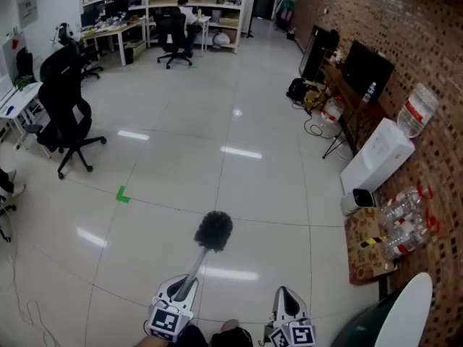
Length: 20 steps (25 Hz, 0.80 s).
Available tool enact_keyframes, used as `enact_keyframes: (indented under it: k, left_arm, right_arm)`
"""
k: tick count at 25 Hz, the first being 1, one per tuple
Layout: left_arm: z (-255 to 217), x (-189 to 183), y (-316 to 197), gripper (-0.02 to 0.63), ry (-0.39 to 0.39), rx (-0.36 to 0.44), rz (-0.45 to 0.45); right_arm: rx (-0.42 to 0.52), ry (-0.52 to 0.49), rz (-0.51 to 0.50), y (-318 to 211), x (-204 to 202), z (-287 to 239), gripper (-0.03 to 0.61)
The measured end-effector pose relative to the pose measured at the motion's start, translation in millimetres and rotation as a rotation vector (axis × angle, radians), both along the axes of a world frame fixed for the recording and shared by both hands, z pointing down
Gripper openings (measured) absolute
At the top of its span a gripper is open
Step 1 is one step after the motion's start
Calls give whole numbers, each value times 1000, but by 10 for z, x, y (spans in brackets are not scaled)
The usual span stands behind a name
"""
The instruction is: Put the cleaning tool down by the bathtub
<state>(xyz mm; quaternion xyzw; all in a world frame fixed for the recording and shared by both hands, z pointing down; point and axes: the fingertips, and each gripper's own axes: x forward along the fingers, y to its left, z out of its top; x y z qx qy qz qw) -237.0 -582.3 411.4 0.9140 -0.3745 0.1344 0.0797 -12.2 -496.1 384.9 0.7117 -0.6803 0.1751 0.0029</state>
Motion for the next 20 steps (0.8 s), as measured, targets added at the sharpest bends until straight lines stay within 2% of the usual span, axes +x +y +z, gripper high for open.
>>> enact_keyframes:
  k: [4, 9, 13, 17, 20]
  left_arm:
    - [-705, 22, 353, 64, 12, 35, 26]
    - [-1251, 108, 748, 64, 38, 67, 73]
    - [-1428, 121, 987, 64, 57, 78, 96]
    - [-1492, 80, 1149, 64, 79, 100, 140]
    - [-1484, 42, 1285, 64, 101, 86, 163]
  right_arm:
    - [34, 19, 12, 390, -16, -678, 16]
    - [110, 81, 80, 798, 151, -1347, 17]
    - [135, 113, 112, 1044, 135, -1618, 17]
    - [143, 126, 125, 1239, -79, -1683, 15]
    - [132, 141, 138, 1404, -194, -1666, 15]
